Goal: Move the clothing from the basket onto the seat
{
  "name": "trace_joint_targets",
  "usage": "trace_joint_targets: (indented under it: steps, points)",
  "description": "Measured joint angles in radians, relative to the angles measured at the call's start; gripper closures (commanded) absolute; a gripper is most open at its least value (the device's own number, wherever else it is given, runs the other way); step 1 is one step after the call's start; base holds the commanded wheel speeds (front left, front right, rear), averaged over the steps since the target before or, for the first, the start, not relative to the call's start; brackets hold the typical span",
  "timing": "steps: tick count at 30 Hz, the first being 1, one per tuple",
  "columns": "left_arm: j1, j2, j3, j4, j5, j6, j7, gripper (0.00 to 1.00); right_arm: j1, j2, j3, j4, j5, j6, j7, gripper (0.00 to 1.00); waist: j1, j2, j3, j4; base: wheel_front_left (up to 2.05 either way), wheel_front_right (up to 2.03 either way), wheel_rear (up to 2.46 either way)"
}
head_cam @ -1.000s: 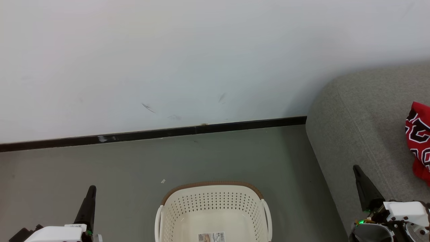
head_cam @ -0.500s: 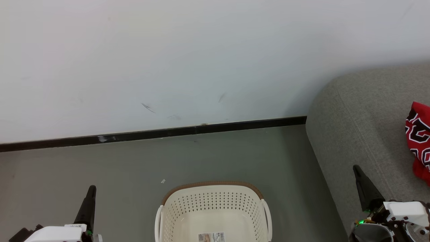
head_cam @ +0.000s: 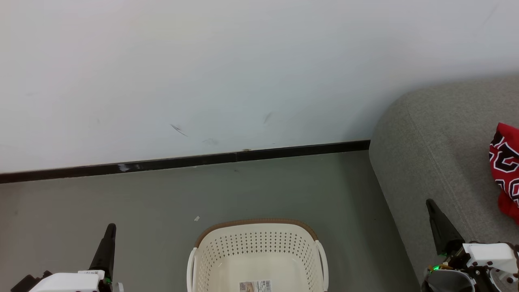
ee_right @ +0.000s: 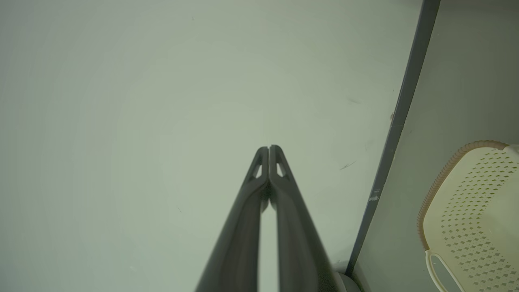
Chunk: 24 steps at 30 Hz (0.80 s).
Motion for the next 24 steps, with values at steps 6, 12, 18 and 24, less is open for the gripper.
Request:
trace_joint_targets:
  steps: [6, 12, 18, 24]
  points:
    - [0.000, 0.000, 0.000, 0.000, 0.000, 0.000, 0.000, 1.00, 0.000, 0.000, 0.000, 0.000, 0.000, 0.000, 0.000, 1.00, -0.0001, 0.0000, 0.000, 0.000, 0.00, 0.00, 0.00]
    - [0.000, 0.000, 0.000, 0.000, 0.000, 0.000, 0.000, 1.00, 0.000, 0.000, 0.000, 0.000, 0.000, 0.000, 0.000, 1.00, -0.0001, 0.0000, 0.000, 0.000, 0.00, 0.00, 0.00]
    - [0.000, 0.000, 0.000, -0.001, 0.000, 0.000, 0.000, 1.00, 0.000, 0.000, 0.000, 0.000, 0.000, 0.000, 0.000, 1.00, 0.0000, 0.0000, 0.000, 0.000, 0.00, 0.00, 0.00]
    - [0.000, 0.000, 0.000, -0.001, 0.000, 0.000, 0.000, 1.00, 0.000, 0.000, 0.000, 0.000, 0.000, 0.000, 0.000, 1.00, -0.0001, 0.0000, 0.000, 0.000, 0.00, 0.00, 0.00]
